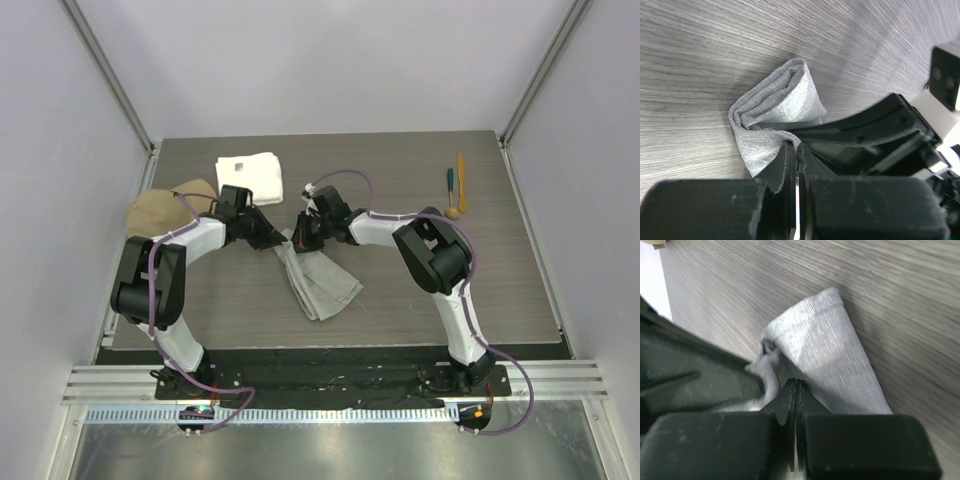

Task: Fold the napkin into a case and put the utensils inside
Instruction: Fold the 2/3-rectangle-folded napkin at the center of the board.

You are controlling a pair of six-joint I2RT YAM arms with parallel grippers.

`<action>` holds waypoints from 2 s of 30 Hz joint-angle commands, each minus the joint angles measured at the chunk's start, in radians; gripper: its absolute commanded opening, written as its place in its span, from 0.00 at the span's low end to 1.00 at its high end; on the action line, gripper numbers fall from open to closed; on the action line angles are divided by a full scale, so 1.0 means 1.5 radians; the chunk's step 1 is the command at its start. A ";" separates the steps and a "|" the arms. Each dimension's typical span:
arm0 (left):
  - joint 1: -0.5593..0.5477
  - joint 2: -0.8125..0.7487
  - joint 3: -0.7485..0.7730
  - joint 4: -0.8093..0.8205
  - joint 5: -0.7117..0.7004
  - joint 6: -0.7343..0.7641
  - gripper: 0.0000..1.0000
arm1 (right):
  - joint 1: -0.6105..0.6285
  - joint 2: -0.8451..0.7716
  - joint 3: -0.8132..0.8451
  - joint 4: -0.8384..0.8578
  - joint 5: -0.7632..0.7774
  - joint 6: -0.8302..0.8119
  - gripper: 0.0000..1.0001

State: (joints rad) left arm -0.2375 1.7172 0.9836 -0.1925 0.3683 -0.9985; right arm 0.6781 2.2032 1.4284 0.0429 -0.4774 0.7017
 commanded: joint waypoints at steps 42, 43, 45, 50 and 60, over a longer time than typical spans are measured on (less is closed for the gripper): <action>-0.019 0.074 0.081 0.010 -0.037 0.005 0.00 | -0.014 -0.188 -0.136 -0.090 0.076 -0.093 0.01; -0.019 0.072 0.082 0.011 -0.038 0.005 0.00 | -0.015 -0.184 -0.137 -0.092 0.077 -0.098 0.01; -0.019 0.070 0.083 0.010 -0.037 0.005 0.00 | -0.012 -0.172 -0.145 -0.084 0.073 -0.093 0.01; -0.021 0.078 0.096 0.009 -0.030 0.008 0.00 | 0.020 -0.139 -0.181 -0.007 0.085 -0.055 0.01; -0.034 0.097 0.089 0.000 -0.034 0.031 0.00 | 0.057 -0.146 -0.245 0.125 0.066 0.069 0.01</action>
State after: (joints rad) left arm -0.2806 1.8565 1.1049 -0.2039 0.3290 -0.9844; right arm 0.7494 1.9903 1.0767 0.1822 -0.3695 0.7490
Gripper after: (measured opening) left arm 0.028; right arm 0.015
